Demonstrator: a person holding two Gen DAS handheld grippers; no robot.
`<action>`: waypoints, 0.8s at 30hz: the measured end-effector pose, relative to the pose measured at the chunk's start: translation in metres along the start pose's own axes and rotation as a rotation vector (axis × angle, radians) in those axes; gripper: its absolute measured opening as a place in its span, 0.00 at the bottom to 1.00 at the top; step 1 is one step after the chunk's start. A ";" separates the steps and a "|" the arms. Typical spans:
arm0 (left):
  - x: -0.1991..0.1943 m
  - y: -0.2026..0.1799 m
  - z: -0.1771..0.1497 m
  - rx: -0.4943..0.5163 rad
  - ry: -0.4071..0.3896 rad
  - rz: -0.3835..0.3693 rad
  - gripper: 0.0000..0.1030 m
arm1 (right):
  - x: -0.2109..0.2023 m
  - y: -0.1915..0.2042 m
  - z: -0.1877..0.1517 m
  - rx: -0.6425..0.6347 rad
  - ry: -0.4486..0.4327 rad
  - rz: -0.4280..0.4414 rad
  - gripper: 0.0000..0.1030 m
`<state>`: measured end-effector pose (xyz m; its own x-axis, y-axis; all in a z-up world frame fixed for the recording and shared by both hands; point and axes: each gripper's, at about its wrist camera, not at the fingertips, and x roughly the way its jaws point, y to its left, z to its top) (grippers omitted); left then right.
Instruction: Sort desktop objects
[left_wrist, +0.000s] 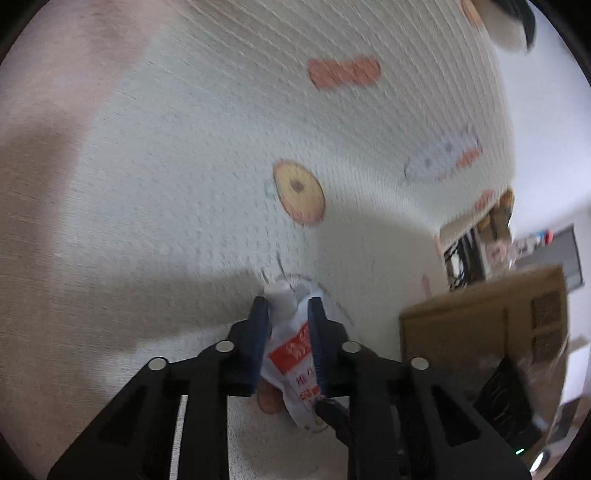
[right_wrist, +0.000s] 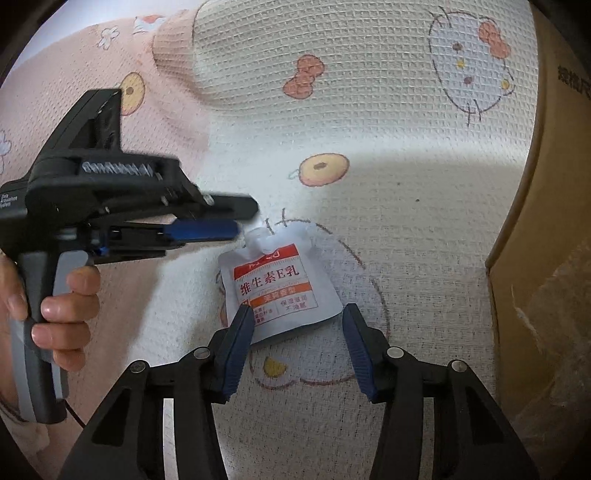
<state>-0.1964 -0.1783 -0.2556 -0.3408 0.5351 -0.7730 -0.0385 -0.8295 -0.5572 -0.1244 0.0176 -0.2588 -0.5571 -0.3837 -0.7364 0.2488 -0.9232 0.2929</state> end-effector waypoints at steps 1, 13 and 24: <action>0.002 -0.002 -0.002 0.011 0.000 0.016 0.19 | 0.000 0.000 0.000 0.002 0.004 0.003 0.46; -0.015 0.005 -0.048 0.041 0.003 0.010 0.18 | -0.003 0.029 -0.015 -0.158 0.128 0.065 0.46; -0.054 0.014 -0.087 0.046 -0.061 0.025 0.20 | -0.010 0.094 -0.053 -0.478 0.237 0.232 0.46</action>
<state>-0.0968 -0.2046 -0.2478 -0.3987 0.5048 -0.7656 -0.0720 -0.8495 -0.5226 -0.0533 -0.0643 -0.2564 -0.2663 -0.5089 -0.8186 0.7039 -0.6829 0.1955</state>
